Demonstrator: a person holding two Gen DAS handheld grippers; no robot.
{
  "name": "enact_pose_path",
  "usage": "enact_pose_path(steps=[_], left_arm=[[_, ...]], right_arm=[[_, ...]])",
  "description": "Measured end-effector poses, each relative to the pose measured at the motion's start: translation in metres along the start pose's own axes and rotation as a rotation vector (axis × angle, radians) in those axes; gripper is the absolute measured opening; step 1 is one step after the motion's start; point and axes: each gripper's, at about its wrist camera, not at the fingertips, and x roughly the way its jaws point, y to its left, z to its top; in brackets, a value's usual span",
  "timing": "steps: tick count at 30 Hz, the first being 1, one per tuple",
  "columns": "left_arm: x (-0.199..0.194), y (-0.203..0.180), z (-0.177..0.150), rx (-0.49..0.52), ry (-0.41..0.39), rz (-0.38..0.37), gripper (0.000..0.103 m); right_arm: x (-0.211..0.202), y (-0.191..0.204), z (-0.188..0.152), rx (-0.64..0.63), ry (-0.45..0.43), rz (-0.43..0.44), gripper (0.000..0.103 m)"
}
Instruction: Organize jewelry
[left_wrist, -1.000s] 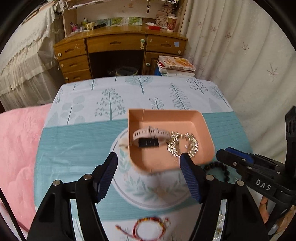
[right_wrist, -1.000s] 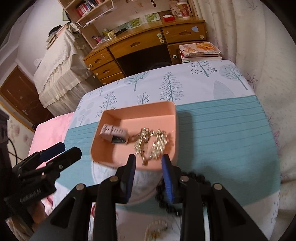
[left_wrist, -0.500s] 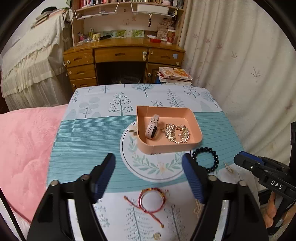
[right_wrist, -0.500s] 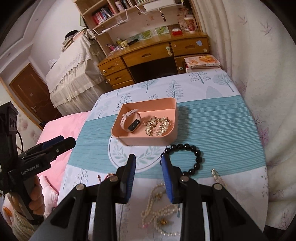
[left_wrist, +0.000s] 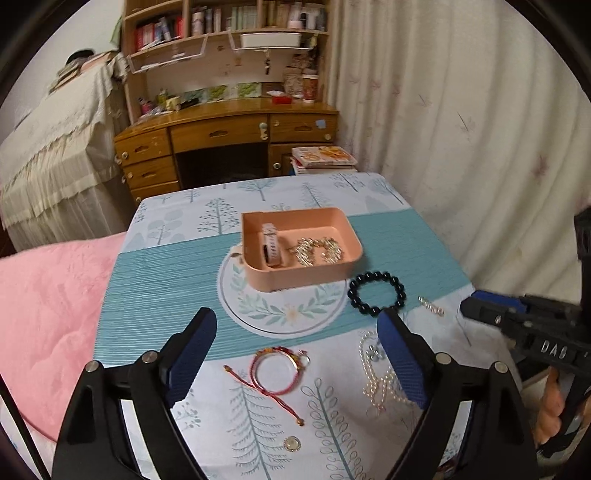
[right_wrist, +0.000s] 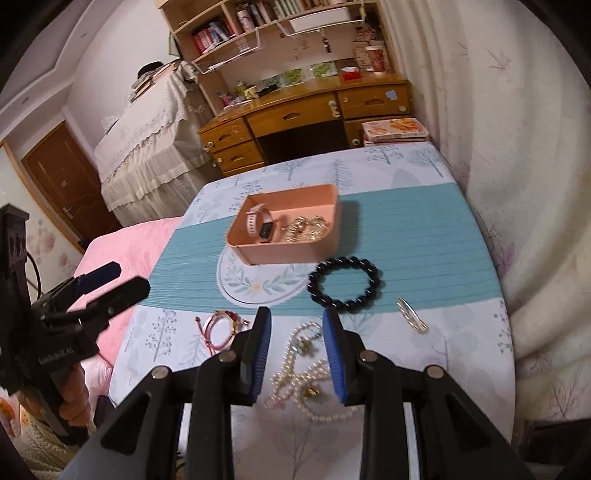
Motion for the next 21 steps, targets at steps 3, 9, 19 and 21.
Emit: enact_pose_path(steps=[3, 9, 19, 21], left_arm=[[0.011, -0.018, -0.013, 0.049, 0.019, -0.005, 0.087], [0.052, -0.044, -0.039, 0.086, 0.143, -0.068, 0.087], [0.100, -0.062, -0.061, 0.137, 0.243, -0.089, 0.087], [0.106, -0.066, -0.066, 0.161, 0.257, -0.086, 0.087]], right_arm=[[-0.001, -0.012, -0.009, 0.018, -0.002, -0.027, 0.029], [0.012, -0.033, -0.027, 0.047, 0.044, -0.055, 0.029], [0.030, -0.062, -0.049, 0.115, 0.101, -0.022, 0.029], [0.032, -0.065, -0.051, 0.122, 0.107, -0.015, 0.029]])
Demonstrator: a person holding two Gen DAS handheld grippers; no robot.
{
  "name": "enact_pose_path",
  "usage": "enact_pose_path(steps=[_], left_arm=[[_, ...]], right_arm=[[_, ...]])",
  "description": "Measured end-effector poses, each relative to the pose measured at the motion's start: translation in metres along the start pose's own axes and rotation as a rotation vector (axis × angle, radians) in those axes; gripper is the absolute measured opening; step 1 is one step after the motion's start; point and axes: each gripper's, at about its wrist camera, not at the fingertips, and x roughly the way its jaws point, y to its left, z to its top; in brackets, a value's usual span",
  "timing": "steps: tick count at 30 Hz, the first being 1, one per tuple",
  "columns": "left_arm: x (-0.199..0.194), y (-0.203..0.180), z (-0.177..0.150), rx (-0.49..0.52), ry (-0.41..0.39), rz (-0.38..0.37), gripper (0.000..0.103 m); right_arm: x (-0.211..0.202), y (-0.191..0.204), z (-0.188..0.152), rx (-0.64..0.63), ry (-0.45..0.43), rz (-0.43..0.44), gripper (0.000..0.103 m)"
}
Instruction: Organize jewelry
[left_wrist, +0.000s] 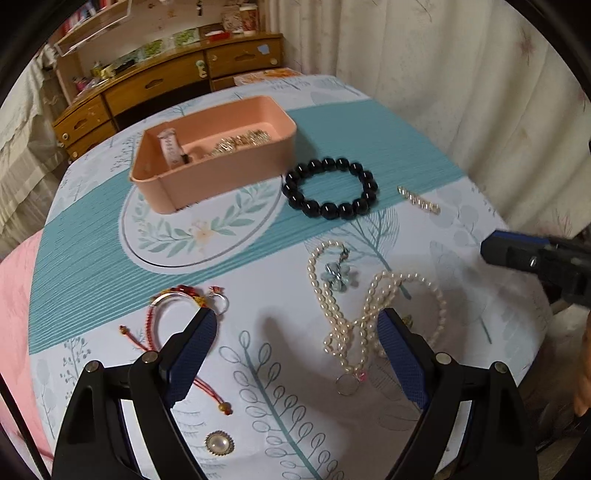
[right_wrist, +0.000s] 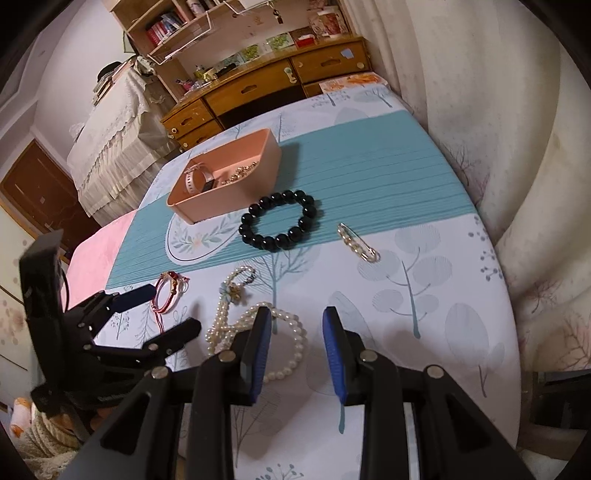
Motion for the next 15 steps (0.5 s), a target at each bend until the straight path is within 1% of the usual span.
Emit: enact_pose_path(steps=[4, 7, 11, 15], left_arm=[[0.014, -0.012, -0.003, 0.043, 0.037, 0.007, 0.087], [0.019, -0.017, -0.003, 0.062, 0.050, 0.005, 0.087], [0.025, -0.020, 0.000, 0.062, 0.070, -0.001, 0.087], [0.035, -0.021, 0.000, 0.054, 0.106, -0.010, 0.087]], right_arm=[[0.006, -0.007, -0.001, 0.011, 0.016, 0.014, 0.029], [0.009, -0.009, -0.002, 0.012, 0.020, 0.018, 0.029], [0.015, -0.012, -0.003, 0.013, 0.034, 0.014, 0.029], [0.020, -0.017, -0.003, 0.022, 0.046, 0.019, 0.029]])
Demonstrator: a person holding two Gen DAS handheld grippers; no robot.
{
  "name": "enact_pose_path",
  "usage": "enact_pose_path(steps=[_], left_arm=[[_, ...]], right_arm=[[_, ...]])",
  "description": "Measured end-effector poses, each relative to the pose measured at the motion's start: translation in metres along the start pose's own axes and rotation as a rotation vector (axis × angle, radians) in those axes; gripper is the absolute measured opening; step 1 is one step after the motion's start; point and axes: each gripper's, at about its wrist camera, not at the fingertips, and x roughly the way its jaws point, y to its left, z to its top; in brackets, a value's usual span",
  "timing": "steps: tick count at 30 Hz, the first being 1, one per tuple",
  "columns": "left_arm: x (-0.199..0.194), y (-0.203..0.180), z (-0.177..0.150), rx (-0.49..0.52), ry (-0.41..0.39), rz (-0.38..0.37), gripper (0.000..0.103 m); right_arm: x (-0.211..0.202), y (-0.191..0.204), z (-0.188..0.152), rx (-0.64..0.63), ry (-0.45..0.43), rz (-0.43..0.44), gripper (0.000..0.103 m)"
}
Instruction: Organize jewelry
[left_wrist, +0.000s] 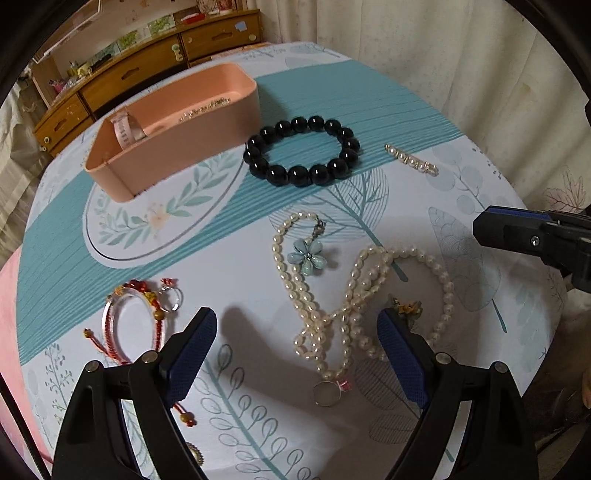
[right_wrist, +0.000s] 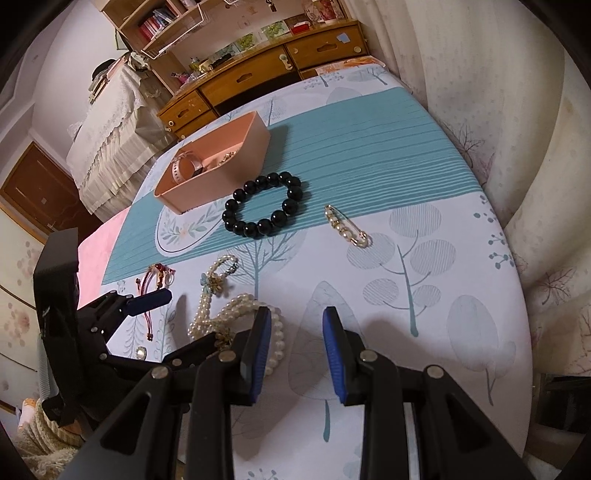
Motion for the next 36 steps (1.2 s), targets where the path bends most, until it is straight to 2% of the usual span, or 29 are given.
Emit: enact_pose_path(steps=[3, 5, 7, 9, 11, 14, 18, 30, 36], left_arm=[[0.005, 0.000, 0.001, -0.017, 0.015, -0.018, 0.086], [0.007, -0.002, 0.003, -0.016, 0.006, -0.018, 0.079], [0.005, -0.004, 0.004, -0.006, -0.008, -0.023, 0.064], [0.002, -0.007, 0.004, 0.006, -0.019, -0.032, 0.032], [0.001, -0.006, 0.005, -0.005, -0.021, -0.048, 0.014], [-0.002, 0.004, 0.005, -0.059, -0.018, -0.086, 0.010], [-0.016, 0.014, 0.005, -0.102, -0.051, -0.084, 0.007], [-0.117, 0.043, 0.019, -0.171, -0.293, -0.118, 0.007], [-0.168, 0.048, 0.029, -0.172, -0.412, -0.105, 0.007]], right_arm=[[0.003, -0.003, 0.001, 0.006, 0.003, -0.003, 0.029], [0.006, -0.005, 0.001, 0.012, 0.009, -0.003, 0.029], [0.008, -0.007, 0.001, 0.018, 0.015, -0.002, 0.029], [0.010, -0.008, 0.001, 0.022, 0.018, -0.002, 0.029], [0.011, -0.009, 0.002, 0.023, 0.020, -0.005, 0.029], [0.012, -0.009, 0.004, 0.020, 0.018, -0.011, 0.029], [0.015, -0.005, 0.011, -0.009, 0.015, -0.037, 0.029], [0.026, 0.001, 0.051, -0.158, -0.023, -0.144, 0.029], [0.050, 0.000, 0.062, -0.242, 0.028, -0.183, 0.029]])
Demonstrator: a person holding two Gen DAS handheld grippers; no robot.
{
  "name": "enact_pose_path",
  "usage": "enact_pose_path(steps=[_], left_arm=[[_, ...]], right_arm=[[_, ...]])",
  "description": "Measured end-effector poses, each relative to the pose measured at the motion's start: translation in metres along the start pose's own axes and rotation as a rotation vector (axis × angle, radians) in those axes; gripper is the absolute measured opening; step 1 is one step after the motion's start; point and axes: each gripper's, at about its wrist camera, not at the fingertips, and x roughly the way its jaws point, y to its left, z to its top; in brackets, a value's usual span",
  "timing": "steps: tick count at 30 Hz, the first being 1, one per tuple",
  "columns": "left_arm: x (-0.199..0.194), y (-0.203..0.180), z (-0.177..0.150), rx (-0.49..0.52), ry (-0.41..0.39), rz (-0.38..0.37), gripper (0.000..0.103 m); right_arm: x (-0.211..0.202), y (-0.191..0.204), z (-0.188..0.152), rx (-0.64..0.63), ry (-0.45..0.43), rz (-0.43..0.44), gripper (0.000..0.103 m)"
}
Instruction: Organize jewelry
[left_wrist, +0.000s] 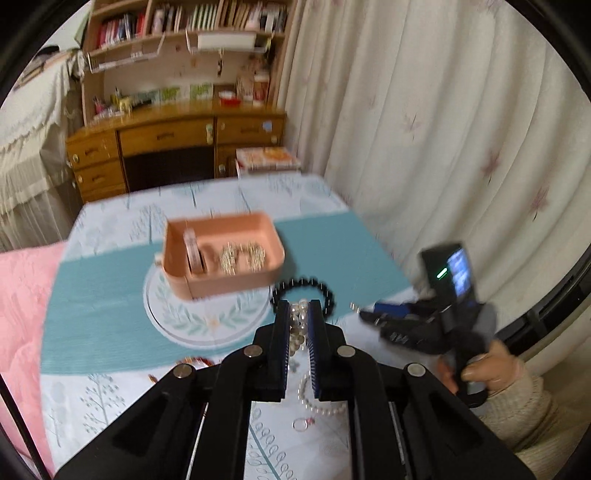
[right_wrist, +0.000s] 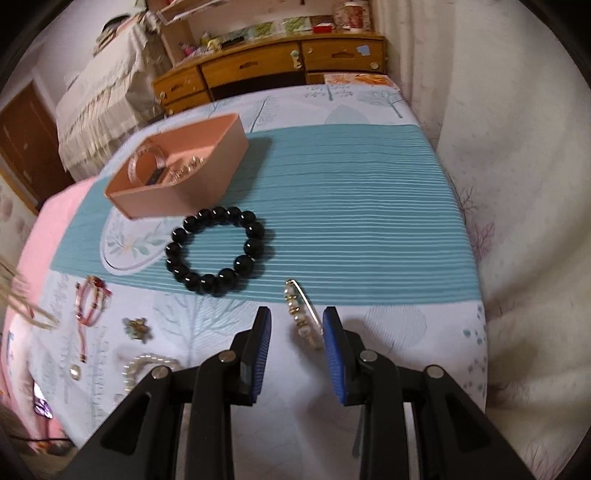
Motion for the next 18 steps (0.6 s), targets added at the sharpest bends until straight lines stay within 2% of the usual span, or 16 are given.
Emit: enact_pose_path(steps=[8, 10, 12, 18], left_arm=[[-0.041, 0.000, 0.032, 0.016, -0.108, 0.012, 0.007], [-0.044, 0.000, 0.036, 0.015, -0.117, 0.011, 0.007], [-0.046, 0.000, 0.036, 0.012, -0.116, 0.013, 0.007], [-0.041, 0.006, 0.035, -0.011, -0.085, 0.022, 0.007]], right_arm=[[0.010, 0.016, 0.004, -0.142, 0.001, -0.071, 0.026], [0.010, 0.020, 0.004, -0.162, 0.004, -0.067, 0.011], [0.010, 0.022, 0.003, -0.167, 0.007, -0.077, 0.007], [-0.003, 0.023, 0.011, -0.108, 0.001, 0.009, 0.007]])
